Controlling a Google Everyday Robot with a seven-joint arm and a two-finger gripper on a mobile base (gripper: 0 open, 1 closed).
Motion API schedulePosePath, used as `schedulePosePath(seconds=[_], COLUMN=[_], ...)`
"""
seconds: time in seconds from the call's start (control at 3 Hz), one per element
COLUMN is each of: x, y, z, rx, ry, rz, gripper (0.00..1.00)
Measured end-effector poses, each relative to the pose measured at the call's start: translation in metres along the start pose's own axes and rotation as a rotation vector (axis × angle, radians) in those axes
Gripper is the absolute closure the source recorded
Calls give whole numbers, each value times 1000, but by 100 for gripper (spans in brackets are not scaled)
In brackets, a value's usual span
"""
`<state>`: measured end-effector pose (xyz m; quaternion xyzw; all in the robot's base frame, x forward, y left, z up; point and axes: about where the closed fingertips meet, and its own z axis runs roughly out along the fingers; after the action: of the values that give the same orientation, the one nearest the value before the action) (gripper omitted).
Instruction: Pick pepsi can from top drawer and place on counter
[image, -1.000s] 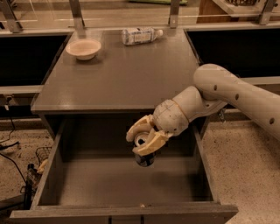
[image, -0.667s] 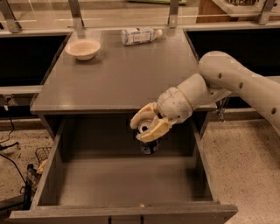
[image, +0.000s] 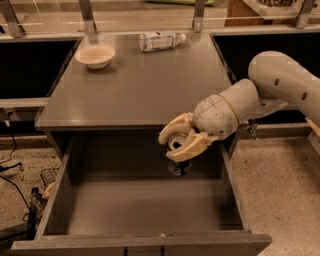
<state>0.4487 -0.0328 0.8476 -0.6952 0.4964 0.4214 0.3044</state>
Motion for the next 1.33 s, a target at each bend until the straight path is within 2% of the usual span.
schedulePosePath(seconds=[0.33, 0.67, 1.33], x=[0, -4, -62], y=[0, -12, -38], z=[0, -7, -59], rx=[0, 11, 70], ry=[0, 3, 89], rz=[0, -2, -50], gripper=[100, 100, 100])
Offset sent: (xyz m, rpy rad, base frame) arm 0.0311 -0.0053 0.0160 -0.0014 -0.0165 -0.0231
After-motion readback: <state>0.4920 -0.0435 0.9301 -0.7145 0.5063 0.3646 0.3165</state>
